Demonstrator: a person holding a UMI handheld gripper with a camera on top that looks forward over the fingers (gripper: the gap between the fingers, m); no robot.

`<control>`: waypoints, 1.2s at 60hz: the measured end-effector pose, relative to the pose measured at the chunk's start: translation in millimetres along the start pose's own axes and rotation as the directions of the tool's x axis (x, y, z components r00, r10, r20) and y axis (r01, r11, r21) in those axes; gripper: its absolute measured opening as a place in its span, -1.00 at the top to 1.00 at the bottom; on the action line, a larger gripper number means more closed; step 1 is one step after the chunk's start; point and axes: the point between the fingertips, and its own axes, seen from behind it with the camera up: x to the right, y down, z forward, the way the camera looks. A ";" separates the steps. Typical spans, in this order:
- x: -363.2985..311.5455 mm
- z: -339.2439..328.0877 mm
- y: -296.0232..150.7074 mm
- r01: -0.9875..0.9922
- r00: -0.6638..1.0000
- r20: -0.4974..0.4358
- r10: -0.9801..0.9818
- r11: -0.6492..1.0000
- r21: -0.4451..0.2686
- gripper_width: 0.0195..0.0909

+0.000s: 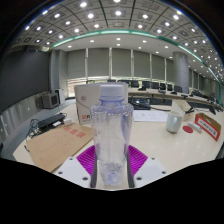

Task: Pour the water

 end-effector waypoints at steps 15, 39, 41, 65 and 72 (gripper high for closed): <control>-3.8 -2.4 -6.3 0.000 0.999 0.034 0.000 1.000 -0.011 0.60; 41.9 29.2 -163.1 -0.499 0.849 0.236 0.474 0.865 0.058 0.60; 49.9 36.4 -176.8 -0.566 0.801 0.268 0.536 0.823 0.047 0.60; 182.2 135.0 -206.8 -0.965 -0.064 0.315 0.947 0.022 -0.263 0.61; 203.0 152.3 -201.0 -0.917 -0.306 0.279 0.910 -0.202 -0.345 0.61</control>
